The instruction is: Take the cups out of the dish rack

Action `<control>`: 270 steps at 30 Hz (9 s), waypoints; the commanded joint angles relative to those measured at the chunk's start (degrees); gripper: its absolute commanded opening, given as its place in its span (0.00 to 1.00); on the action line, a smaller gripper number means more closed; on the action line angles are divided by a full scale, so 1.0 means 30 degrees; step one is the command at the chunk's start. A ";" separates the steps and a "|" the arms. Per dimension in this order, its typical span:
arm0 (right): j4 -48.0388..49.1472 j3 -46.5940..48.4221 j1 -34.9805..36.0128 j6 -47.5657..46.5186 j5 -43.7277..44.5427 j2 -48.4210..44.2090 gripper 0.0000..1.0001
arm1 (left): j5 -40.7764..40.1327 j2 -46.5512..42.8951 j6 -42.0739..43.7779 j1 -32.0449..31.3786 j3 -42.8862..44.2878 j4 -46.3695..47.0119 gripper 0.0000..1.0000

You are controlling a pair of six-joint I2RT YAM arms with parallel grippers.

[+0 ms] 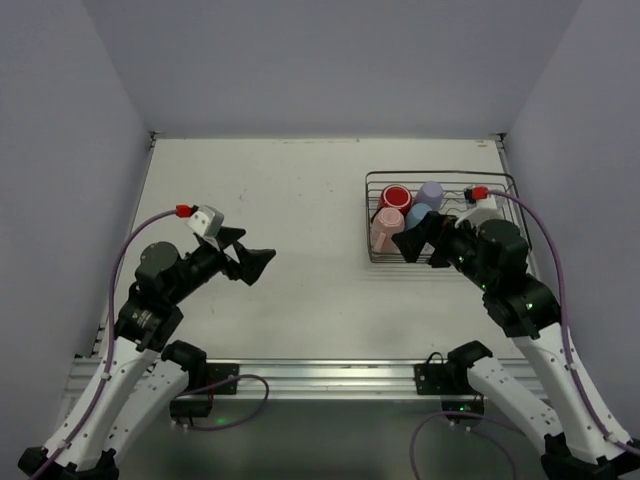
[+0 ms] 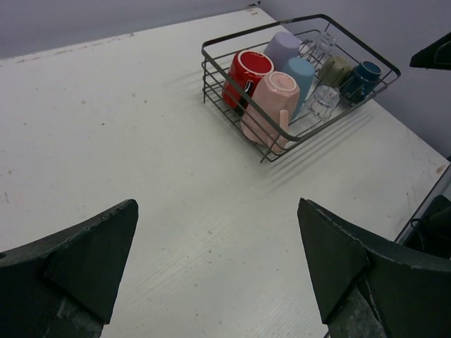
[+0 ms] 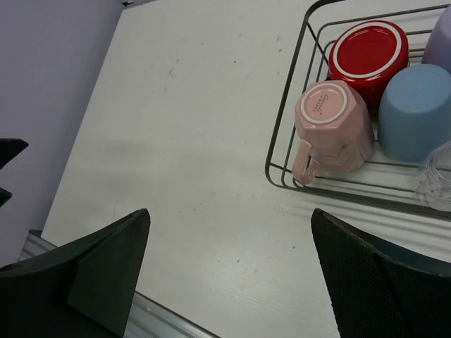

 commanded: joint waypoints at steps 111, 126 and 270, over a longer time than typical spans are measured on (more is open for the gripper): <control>1.6762 -0.4386 0.3862 0.8544 -0.1569 0.2999 0.12 | 0.5665 0.9687 -1.4042 -0.3460 -0.1946 1.9265 0.77; 2.1505 -0.6640 0.3862 1.1529 -0.4821 0.4581 0.12 | 0.4844 1.2413 -1.4217 -0.4577 -0.0773 2.1872 0.62; 0.4779 0.1564 -0.1236 -0.2973 0.7808 0.9013 0.27 | 0.7920 0.3070 -0.5629 0.1605 -0.1446 0.3678 0.82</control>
